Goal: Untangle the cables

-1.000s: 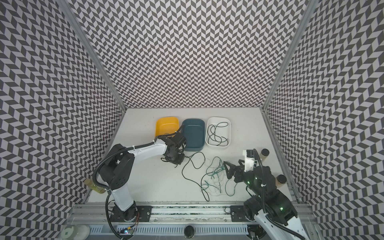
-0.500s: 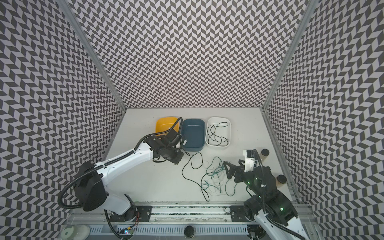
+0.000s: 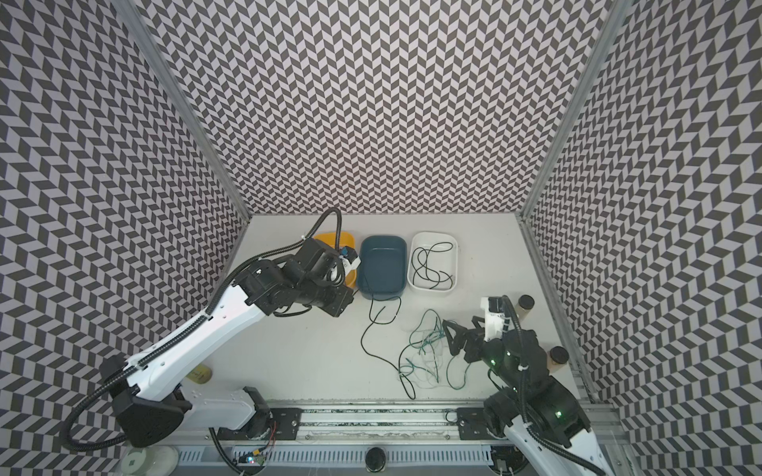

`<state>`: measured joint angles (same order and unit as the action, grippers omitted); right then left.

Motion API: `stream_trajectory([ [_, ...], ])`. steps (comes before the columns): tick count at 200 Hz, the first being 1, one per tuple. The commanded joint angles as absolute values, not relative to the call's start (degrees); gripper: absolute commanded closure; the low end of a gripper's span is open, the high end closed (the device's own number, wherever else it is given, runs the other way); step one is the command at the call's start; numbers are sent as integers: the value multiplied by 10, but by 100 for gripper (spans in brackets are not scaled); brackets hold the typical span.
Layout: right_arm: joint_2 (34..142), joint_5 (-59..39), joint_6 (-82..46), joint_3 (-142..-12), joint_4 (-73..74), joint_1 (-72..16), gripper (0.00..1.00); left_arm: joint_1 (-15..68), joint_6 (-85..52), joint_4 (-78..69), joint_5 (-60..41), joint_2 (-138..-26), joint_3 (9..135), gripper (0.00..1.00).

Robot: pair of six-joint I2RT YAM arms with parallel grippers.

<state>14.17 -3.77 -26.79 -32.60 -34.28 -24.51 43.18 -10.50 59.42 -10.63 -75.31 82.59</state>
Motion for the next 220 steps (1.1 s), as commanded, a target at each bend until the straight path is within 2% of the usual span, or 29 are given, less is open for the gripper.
stream_trajectory([
  [1,161,-65,-262,-318,-306,-244,3,439,-99,624,-107,-721,859,100],
  [53,232,-209,-256,-275,-193,-245,6,449,-106,655,-94,-689,930,100],
  [109,325,-249,-259,-242,-42,-258,9,452,-106,685,-101,-683,990,100],
  [130,355,-205,-235,-242,3,-313,10,454,-111,688,-111,-681,1002,100],
  [162,430,-56,-160,-255,56,-441,9,462,-117,686,-114,-680,999,100],
  [197,513,0,-164,-257,119,-455,14,468,-121,687,-113,-673,998,100],
  [208,533,-7,-162,-261,137,-455,19,468,-121,687,-114,-670,998,100],
  [220,553,-12,-160,-265,150,-455,32,468,-122,688,-115,-666,996,100],
])
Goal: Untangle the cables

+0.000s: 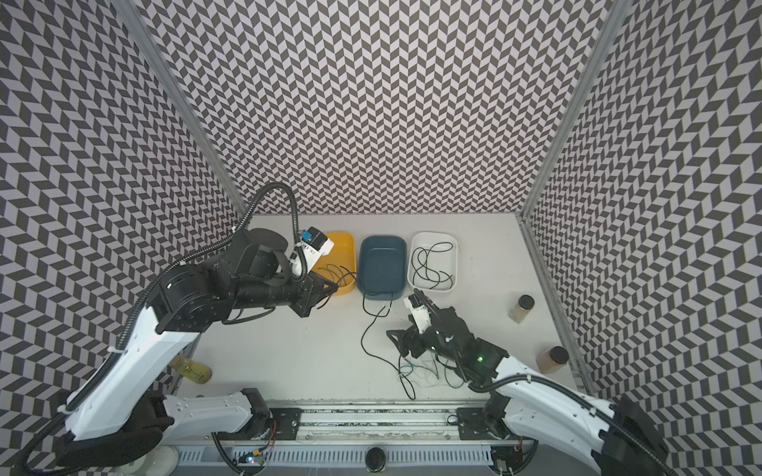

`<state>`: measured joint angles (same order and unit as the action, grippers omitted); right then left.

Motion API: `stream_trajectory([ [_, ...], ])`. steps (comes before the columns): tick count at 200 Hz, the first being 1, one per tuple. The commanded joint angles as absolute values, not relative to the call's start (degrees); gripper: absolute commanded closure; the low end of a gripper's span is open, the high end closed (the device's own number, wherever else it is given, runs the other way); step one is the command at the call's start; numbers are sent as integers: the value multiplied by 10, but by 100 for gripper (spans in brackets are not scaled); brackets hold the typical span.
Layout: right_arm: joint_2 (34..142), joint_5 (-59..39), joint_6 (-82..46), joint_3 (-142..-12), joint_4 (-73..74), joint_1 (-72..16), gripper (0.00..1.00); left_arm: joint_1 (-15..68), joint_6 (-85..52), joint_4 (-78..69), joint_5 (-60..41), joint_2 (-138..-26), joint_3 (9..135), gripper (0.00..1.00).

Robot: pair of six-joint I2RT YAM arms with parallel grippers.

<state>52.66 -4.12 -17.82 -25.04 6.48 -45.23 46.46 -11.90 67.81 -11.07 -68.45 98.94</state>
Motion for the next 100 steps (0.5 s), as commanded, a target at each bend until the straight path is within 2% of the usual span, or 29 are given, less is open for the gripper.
stream_trajectory([
  [1,554,-12,-161,-265,151,-455,34,468,-122,688,-115,-666,996,100],
  [31,571,9,-157,-263,160,-455,70,468,-119,698,-109,-659,999,100],
  [57,561,46,-172,-247,159,-454,88,468,-109,717,-93,-650,1007,100],
  [70,558,56,-169,-243,153,-454,99,467,-106,730,-90,-647,1015,100],
  [100,556,76,-179,-225,141,-448,100,461,-95,762,-75,-641,1035,100],
])
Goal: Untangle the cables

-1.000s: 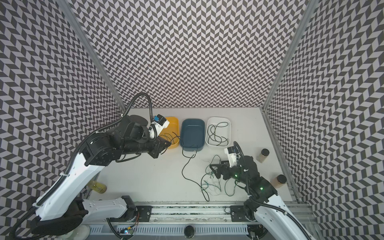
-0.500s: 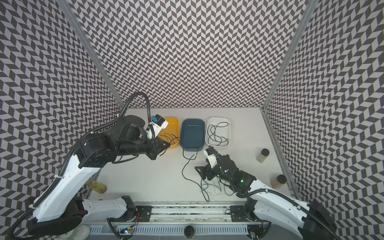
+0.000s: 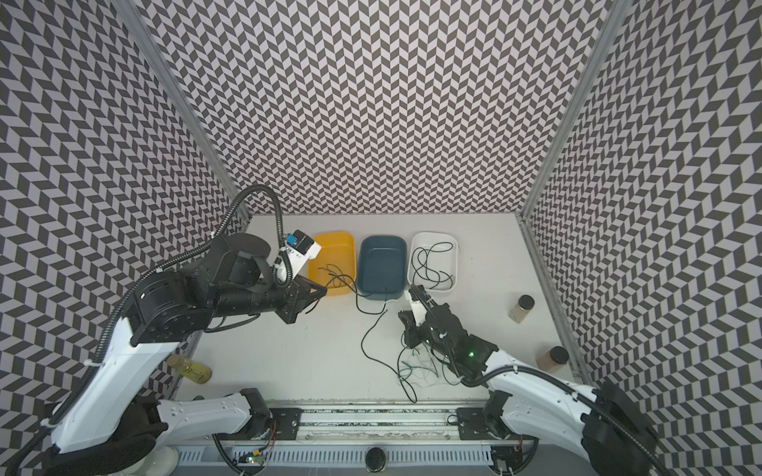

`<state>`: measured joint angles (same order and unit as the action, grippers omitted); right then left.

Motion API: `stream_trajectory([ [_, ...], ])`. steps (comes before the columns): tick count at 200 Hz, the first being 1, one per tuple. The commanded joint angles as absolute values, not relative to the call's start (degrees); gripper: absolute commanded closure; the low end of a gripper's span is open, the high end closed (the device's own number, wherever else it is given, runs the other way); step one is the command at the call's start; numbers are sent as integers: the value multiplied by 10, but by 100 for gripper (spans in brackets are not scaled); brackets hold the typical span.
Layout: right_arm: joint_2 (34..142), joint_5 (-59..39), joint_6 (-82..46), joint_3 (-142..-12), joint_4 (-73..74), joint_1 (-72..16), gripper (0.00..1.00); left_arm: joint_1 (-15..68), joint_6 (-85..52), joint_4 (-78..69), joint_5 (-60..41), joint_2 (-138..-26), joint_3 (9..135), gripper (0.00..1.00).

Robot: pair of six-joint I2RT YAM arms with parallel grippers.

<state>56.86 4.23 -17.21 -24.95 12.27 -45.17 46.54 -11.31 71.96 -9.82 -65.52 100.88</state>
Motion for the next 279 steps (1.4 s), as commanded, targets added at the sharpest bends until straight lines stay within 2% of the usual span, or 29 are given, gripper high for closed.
stream_trajectory([
  [1,556,77,-179,-223,140,-448,100,460,-95,764,-74,-641,1037,100],
  [66,553,72,-222,-200,120,-398,100,449,-88,795,-2,-610,1078,100],
  [103,573,40,-222,-210,125,-395,100,449,-93,777,-8,-608,1072,100],
  [122,589,46,-231,-230,97,-395,77,448,-92,759,-11,-613,1068,100],
  [135,592,59,-231,-232,82,-394,66,448,-93,736,-16,-615,1062,100],
  [161,556,90,-244,-225,74,-389,34,448,-91,699,-26,-633,1057,100],
  [171,532,100,-253,-212,79,-384,25,448,-88,689,-30,-642,1057,100],
  [209,441,145,-286,-151,120,-364,11,436,-75,657,-41,-678,1063,100],
  [245,368,189,-300,-142,75,-350,9,410,-73,621,-95,-731,1070,100],
  [279,297,270,-325,-116,40,-344,6,378,-70,585,-153,-798,1088,100],
])
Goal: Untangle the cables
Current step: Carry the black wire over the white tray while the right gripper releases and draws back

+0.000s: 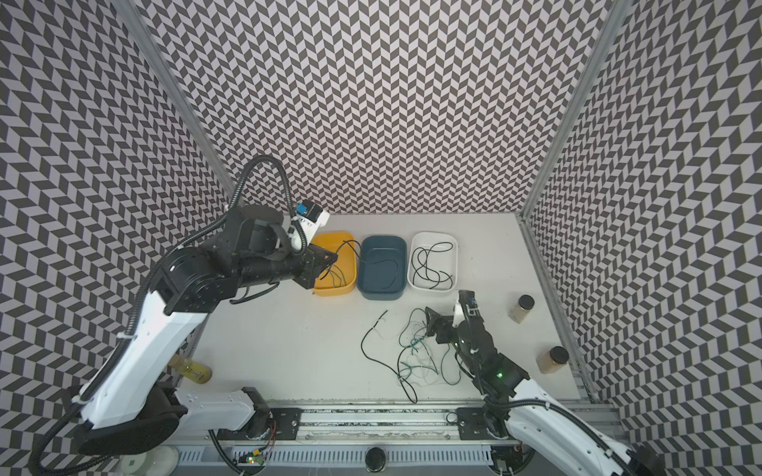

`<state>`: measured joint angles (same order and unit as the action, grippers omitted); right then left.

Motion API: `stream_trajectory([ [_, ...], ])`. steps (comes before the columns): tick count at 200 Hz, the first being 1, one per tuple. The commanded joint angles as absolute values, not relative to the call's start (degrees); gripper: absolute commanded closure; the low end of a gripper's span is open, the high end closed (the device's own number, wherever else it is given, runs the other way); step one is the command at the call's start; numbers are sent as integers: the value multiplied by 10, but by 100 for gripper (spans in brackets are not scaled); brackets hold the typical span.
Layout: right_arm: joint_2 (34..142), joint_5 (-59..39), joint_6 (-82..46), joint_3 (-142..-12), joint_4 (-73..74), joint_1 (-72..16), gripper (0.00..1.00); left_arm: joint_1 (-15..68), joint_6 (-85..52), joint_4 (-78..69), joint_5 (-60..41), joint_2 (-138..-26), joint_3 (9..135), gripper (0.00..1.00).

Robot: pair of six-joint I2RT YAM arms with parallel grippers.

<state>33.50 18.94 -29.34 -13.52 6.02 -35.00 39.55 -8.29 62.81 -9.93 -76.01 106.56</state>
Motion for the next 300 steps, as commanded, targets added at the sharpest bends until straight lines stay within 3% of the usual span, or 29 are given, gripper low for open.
stream_trajectory([
  [1,296,274,-326,-115,39,-343,5,377,-69,583,-154,-799,1089,100],
  [28,265,319,-373,-104,0,-325,0,373,-55,570,-154,-856,1126,100],
  [203,205,338,-398,-90,-32,-309,0,404,-28,565,-183,-1285,1411,100],
  [300,178,333,-394,-87,-36,-309,0,413,-30,546,-155,-1382,1416,100],
])
